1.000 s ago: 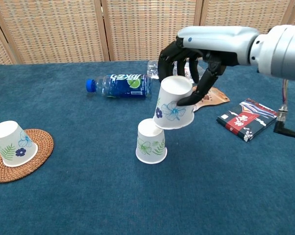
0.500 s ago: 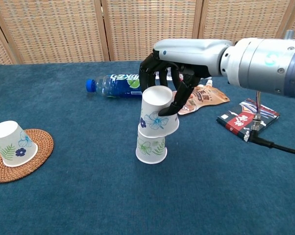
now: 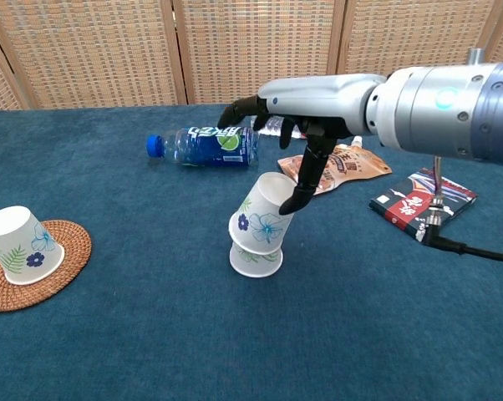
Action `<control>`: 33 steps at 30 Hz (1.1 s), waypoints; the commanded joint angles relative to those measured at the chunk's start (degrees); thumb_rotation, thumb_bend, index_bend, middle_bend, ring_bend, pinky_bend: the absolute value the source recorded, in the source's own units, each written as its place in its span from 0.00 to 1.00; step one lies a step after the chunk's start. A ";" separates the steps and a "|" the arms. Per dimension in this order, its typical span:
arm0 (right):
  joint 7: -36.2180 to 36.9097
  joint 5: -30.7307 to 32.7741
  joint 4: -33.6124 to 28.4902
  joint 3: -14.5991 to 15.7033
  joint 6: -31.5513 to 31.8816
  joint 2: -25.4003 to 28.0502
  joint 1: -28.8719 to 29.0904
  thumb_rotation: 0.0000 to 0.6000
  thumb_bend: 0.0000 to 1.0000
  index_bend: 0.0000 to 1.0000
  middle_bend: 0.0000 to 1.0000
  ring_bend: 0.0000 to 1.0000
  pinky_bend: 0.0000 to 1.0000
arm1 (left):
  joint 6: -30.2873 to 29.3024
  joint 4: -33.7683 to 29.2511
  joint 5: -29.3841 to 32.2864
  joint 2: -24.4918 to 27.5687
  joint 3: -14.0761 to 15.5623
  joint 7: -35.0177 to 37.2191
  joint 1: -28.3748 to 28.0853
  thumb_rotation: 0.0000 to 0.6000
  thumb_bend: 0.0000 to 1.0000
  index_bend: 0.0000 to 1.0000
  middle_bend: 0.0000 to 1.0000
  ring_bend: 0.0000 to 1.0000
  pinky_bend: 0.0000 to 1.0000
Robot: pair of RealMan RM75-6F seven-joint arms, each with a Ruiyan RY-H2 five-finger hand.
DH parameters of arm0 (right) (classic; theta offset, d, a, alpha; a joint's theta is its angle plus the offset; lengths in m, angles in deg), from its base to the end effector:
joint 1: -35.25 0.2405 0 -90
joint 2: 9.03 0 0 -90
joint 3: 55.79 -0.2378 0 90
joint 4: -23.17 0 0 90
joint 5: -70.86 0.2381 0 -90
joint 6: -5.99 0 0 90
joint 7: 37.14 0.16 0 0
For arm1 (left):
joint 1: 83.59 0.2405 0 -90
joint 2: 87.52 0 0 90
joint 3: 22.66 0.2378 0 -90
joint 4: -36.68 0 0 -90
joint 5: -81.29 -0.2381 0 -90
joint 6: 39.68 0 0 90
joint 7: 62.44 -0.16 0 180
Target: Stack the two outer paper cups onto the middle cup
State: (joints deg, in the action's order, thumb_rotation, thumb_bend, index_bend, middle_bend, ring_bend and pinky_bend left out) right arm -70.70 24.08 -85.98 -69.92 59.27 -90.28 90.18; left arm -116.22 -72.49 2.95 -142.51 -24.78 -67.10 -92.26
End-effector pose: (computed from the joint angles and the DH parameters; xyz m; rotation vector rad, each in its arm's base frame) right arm -0.0042 -0.3100 -0.0346 2.0958 -0.9756 1.0092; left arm -0.2690 0.2052 0.1254 -1.4179 -1.0866 -0.8341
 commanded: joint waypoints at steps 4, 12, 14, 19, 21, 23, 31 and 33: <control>0.64 -0.71 -3.16 0.75 1.46 2.50 0.02 1.00 0.00 0.05 0.05 0.07 0.20 | 0.04 -0.04 -0.08 -0.03 0.08 -0.14 -0.04 1.00 0.00 0.00 0.00 0.00 0.00; 0.88 -8.60 -5.62 5.20 6.55 8.69 -4.87 1.00 0.00 0.05 0.02 0.02 0.06 | 0.56 0.44 0.24 -0.48 0.00 -0.28 -0.39 1.00 0.00 0.00 0.00 0.00 0.00; 2.28 -13.68 -4.51 7.53 8.79 10.74 -7.68 1.00 0.00 0.05 0.02 0.01 0.02 | 1.24 0.71 0.62 -0.74 -0.09 -0.52 -0.78 1.00 0.00 0.00 0.00 0.00 0.00; 11.18 -30.11 6.44 14.33 16.79 13.26 -16.05 1.00 0.00 0.05 0.00 0.00 0.00 | 3.35 2.41 0.37 -1.98 -0.83 -1.01 -2.78 1.00 0.00 0.00 0.00 0.00 0.00; 15.47 -34.02 11.21 16.40 19.49 13.13 -18.70 1.00 0.00 0.05 0.00 0.00 0.00 | 4.81 3.46 0.19 -2.51 -1.13 -0.75 -3.91 1.00 0.00 0.00 0.00 0.00 0.00; 20.37 -37.00 16.77 18.52 22.65 12.66 -21.95 1.00 0.00 0.05 0.00 0.00 0.00 | 7.26 5.11 -0.27 -3.17 -1.32 -0.85 -5.68 1.00 0.00 0.00 0.00 0.00 0.00; 28.68 -41.87 29.70 21.32 33.90 9.19 -32.38 1.00 0.00 0.01 0.00 0.00 0.00 | 14.79 12.08 -2.31 -8.85 -1.37 -1.04 -11.62 1.00 0.00 0.00 0.00 0.00 0.00; 29.52 -41.73 29.83 21.70 34.90 8.93 -34.36 1.00 0.00 0.00 0.00 0.00 0.00 | 16.02 13.62 -3.56 -10.28 -1.13 0.05 -12.79 1.00 0.00 0.00 0.00 0.00 0.00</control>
State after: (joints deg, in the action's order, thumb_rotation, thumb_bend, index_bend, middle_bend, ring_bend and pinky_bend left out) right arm -43.15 -16.47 -57.47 -49.60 92.09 -80.38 58.69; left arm -101.38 -60.19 0.55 -151.47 -26.06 -67.91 -103.84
